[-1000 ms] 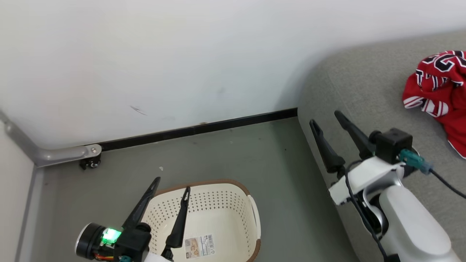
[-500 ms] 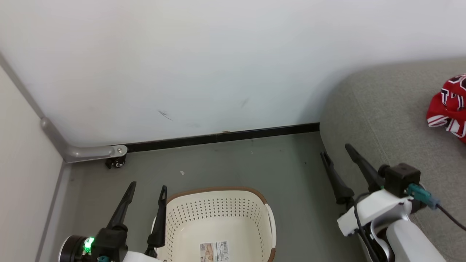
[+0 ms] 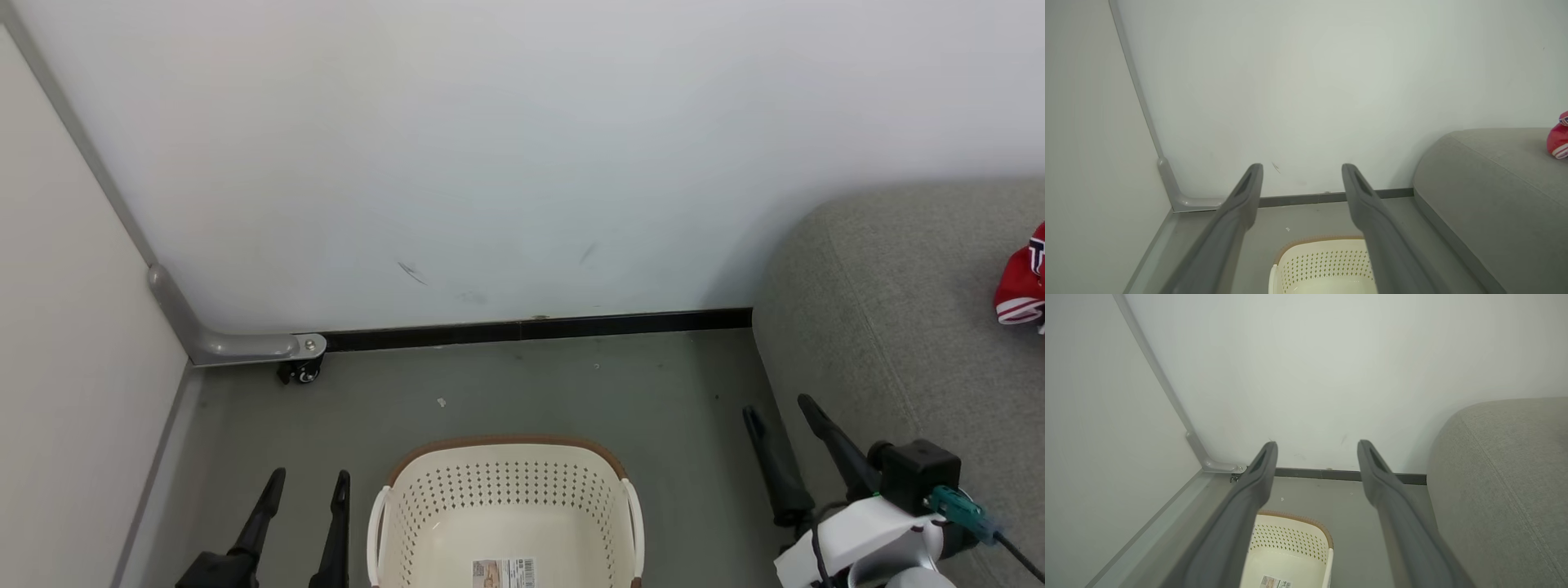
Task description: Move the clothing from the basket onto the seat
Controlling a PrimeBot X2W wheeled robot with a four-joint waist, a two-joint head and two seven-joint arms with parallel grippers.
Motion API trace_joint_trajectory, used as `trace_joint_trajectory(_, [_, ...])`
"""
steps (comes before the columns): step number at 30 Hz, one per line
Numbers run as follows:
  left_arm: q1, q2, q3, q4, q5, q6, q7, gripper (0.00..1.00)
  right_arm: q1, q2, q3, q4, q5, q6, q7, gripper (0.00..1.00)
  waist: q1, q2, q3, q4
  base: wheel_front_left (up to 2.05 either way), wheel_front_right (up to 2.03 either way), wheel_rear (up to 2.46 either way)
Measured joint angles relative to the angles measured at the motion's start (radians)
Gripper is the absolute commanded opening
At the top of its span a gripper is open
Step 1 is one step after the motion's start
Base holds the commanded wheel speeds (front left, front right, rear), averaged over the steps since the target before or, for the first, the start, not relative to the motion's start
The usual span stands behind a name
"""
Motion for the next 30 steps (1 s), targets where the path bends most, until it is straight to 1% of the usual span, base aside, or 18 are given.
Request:
trace_joint_trajectory(3, [0.006,-0.001,0.005,0.015,0.000,-0.019,0.000,1.00,0.027,0.004,-0.007,-0.010,0.000,0.000,0.000,1.00,-0.0001,0.0000,-0.008,0.009,0.00,0.00,0.00])
trace_joint_trajectory(9, [0.015,-0.005,0.038,0.043,0.000,-0.031,0.000,1.00,0.078,0.011,-0.010,-0.016,-0.013,0.000,0.000,1.00,0.0000,0.0000,-0.022,0.020,0.00,0.00,0.00])
trace_joint_trajectory(10, [0.022,-0.007,0.045,0.046,-0.001,-0.032,0.000,1.00,0.081,0.011,-0.009,-0.017,-0.016,0.000,0.000,1.00,-0.0001,0.0000,-0.023,0.020,0.00,0.00,0.00])
trace_joint_trajectory(12, [0.031,-0.008,0.052,0.058,-0.002,-0.049,0.000,1.00,0.089,0.012,-0.010,-0.023,-0.018,0.000,0.000,1.00,0.0000,0.0000,-0.023,0.019,0.00,0.00,0.00])
trace_joint_trajectory(17, [0.032,-0.016,0.069,0.060,-0.001,-0.065,0.000,1.00,0.093,0.016,-0.014,-0.036,-0.028,0.000,0.000,1.00,0.0000,0.0000,-0.021,0.016,0.00,0.00,0.00])
trace_joint_trajectory(22, [0.032,-0.018,0.079,0.062,0.021,-0.067,0.000,1.00,0.099,0.020,-0.028,-0.043,-0.028,0.000,0.000,1.00,0.0000,0.0000,-0.021,0.015,0.00,0.00,0.00])
trace_joint_trajectory(30, [0.031,-0.020,0.095,0.068,0.027,-0.089,0.000,1.00,0.117,0.026,-0.031,-0.050,-0.028,0.000,0.000,1.00,0.0000,0.0000,-0.021,0.016,0.00,0.00,0.00])
